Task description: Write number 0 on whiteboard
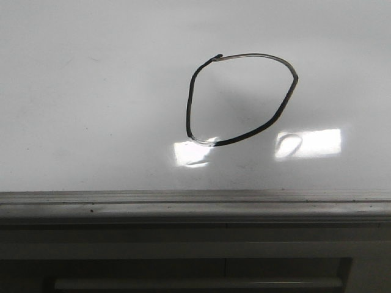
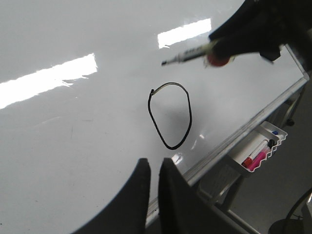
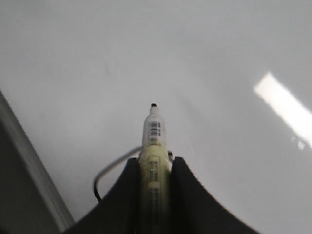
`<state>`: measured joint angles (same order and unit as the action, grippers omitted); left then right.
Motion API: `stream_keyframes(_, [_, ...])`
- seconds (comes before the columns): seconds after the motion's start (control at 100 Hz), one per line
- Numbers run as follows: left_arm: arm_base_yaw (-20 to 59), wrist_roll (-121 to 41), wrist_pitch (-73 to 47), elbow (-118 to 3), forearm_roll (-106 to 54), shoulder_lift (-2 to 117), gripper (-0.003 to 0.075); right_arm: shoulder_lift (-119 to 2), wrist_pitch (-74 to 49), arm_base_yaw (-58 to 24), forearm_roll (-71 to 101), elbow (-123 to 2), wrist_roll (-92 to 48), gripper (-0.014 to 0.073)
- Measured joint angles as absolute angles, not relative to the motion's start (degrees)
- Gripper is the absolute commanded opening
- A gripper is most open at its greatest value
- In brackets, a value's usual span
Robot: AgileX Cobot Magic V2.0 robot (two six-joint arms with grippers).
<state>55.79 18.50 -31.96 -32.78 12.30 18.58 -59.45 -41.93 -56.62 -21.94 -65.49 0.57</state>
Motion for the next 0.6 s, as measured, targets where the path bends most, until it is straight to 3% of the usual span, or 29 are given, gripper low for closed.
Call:
stream_keyframes(0.08, [55.8,13.3,-32.1,-33.6,9.1,20.0,0.0432,-56.3,-41.6,-60.9,-21.6,-66.7,0.6,-0.0055])
stream_keyframes(0.15, [55.8,7.2,-32.4,-35.3,5.5,22.5,0.0518,-55.0,-42.4,-63.7,-20.9,-66.9,0.7,-0.0055])
stream_keyframes(0.4, [55.9,-13.8,-42.0,-46.7,-3.5,36.4,0.0391,-60.7,-45.7,-70.3,-19.1,-66.0,0.7,-0.0055])
stream_keyframes(0.6, [55.9,-22.3,-52.0,-53.7,-6.9,45.1,0.0375,-65.8,-44.7,-75.1,-18.5,-65.8,0.7,-0.0055])
